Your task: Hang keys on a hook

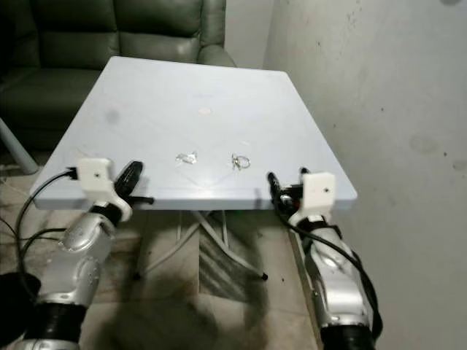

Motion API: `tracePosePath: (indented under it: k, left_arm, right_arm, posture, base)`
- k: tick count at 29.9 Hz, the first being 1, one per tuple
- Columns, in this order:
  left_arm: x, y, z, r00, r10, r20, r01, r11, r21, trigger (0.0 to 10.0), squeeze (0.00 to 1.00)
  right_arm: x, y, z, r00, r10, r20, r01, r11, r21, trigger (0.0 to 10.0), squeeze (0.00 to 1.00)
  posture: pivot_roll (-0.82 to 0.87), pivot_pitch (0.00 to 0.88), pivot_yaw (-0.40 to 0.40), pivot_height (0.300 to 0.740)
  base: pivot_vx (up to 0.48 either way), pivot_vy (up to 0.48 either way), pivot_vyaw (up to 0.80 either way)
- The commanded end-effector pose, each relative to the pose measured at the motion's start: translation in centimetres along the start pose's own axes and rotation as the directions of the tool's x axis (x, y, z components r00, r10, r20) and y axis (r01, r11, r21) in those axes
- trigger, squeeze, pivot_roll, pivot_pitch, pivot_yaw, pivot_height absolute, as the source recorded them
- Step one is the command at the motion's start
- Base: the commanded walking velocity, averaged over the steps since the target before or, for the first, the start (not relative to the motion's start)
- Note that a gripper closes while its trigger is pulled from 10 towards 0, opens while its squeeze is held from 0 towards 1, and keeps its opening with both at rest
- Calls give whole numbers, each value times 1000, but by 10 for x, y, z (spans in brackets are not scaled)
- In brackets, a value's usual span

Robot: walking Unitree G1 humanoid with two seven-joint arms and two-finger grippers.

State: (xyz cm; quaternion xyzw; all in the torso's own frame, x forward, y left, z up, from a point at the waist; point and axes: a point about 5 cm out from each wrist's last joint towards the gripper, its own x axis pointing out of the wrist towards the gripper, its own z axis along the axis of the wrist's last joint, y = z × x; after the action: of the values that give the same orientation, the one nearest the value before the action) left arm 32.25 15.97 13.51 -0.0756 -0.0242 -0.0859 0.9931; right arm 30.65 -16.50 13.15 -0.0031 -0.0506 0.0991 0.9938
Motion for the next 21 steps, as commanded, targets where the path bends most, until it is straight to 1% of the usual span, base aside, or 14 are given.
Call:
tracePosePath:
  k: [1, 2, 8, 10, 13, 15, 21]
  left_arm:
    - [2, -11, -2, 999, -33, -5, 33, 999, -3, 10000, 0]
    - [2, -11, -2, 1000, -24, -5, 24, 1000, -19, 10000, 0]
    - [3, -12, -1, 1000, -8, -16, 7, 1000, -24, 10000, 0]
    - [3, -13, -1, 1000, -13, -20, 12, 1000, -21, 10000, 0]
    - [3, -13, -2, 1000, -12, -28, 11, 1000, -22, 10000, 0]
    - [3, -13, -3, 999, -10, -37, 10, 1000, -1, 10000, 0]
    - [3, -14, -3, 999, -23, -41, 22, 1000, -3, 10000, 0]
  right_arm:
    - [-4, -9, 0, 1000, -20, -1, 20, 1000, -25, 10000, 0]
    - [-4, -9, 1, 1000, -19, -2, 19, 999, -36, 10000, 0]
    - [-3, -9, 1, 1000, -14, -3, 14, 999, -50, 10000, 0]
    - [-3, -10, 1, 1000, -16, -4, 16, 999, -28, 10000, 0]
    - [-3, -10, 1, 1000, -16, 0, 16, 1000, -22, 10000, 0]
    - [-3, -10, 1, 1000, -17, 4, 18, 1000, -5, 10000, 0]
    - [-4, -11, 1, 1000, -16, 3, 16, 1000, -8, 10000, 0]
  posture:
    - [6, 0, -78, 740]
    - [6, 0, -79, 740]
    - [6, 0, -79, 740]
    - [6, 0, -79, 740]
    - [6, 0, -79, 740]
    - [7, 0, -79, 740]
    - [7, 0, -78, 740]
  base:
    - [0, 292, 0]
    - [0, 0, 0]
    - [0, 0, 0]
    - [0, 0, 0]
    - [0, 0, 0]
    - [0, 0, 0]
    - [0, 0, 0]
